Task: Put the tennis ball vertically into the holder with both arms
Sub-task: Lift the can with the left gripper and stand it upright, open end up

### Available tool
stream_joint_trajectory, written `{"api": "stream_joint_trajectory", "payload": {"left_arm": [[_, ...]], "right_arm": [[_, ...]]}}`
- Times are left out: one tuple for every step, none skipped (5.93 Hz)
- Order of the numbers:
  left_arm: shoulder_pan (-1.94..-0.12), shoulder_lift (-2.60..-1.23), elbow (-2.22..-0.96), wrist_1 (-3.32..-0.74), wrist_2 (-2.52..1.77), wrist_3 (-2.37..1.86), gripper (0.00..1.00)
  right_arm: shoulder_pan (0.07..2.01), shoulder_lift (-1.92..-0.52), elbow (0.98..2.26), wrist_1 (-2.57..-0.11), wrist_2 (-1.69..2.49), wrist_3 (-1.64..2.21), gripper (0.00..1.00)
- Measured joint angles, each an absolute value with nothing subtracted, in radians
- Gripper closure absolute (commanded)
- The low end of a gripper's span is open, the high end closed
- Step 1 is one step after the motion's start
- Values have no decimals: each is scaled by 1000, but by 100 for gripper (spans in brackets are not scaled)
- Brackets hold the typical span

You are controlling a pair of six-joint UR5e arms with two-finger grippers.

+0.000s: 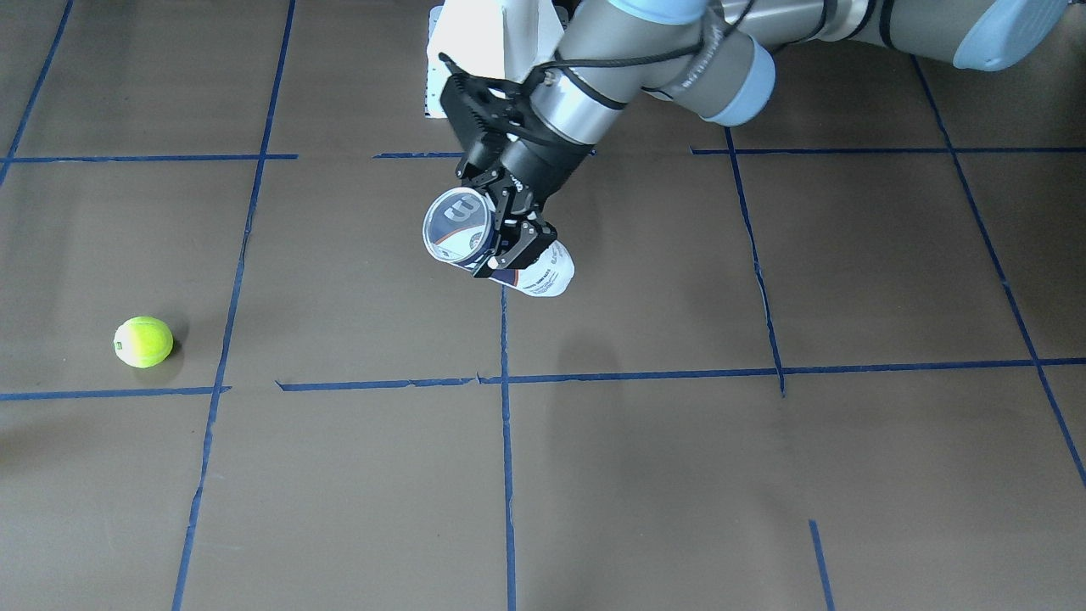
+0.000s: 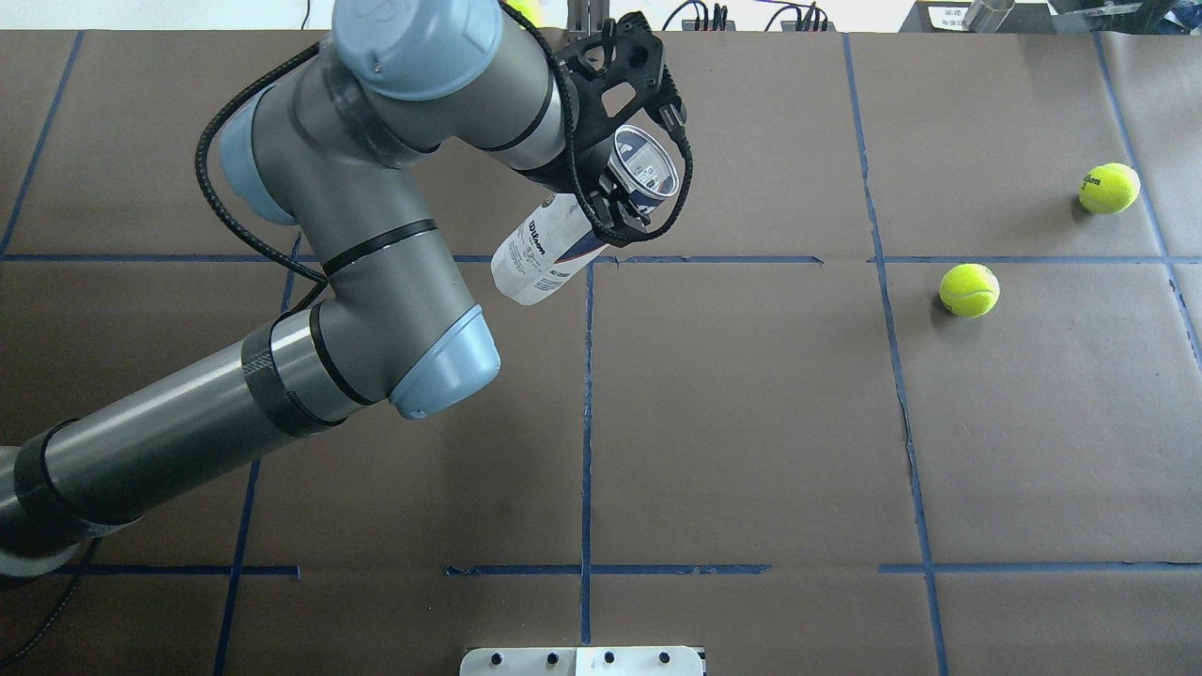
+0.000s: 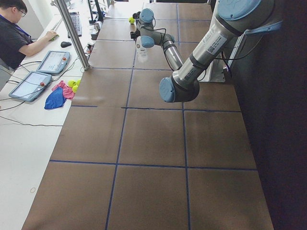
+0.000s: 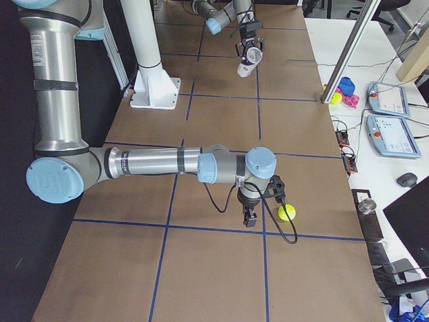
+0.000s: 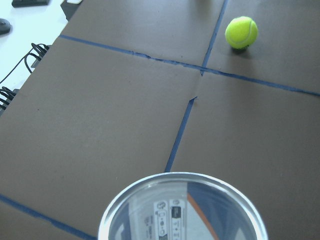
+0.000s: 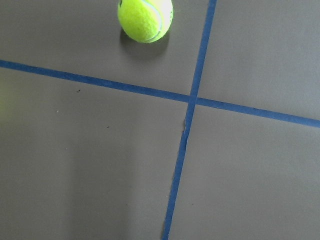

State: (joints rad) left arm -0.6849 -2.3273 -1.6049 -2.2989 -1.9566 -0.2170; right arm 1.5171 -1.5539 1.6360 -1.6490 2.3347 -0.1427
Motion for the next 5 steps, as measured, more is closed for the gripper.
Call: {"api": "stream_joint_trajectory", "payload": {"left_arm": [[-685, -2266, -1597, -2489, -1953, -271, 25], [-675, -2234, -1579, -2618, -1928, -291, 25], [-643, -2215, -1537, -2749, -1865, -297, 25], [-594, -2206, -1474, -2882, -1784, -300, 25], [-547, -2204, -1402, -3006, -1705, -300, 24]], "right_arm": [[1517, -1554, 1637, -1649, 2335, -143, 0], [1517, -1554, 1639, -1649, 2335, -143, 0], [1517, -1554, 1640, -1649, 2335, -143, 0], [1517, -1554, 1640, -1649, 2335, -143, 0], [1517, -1554, 1641, -1649, 2335, -143, 0]]}}
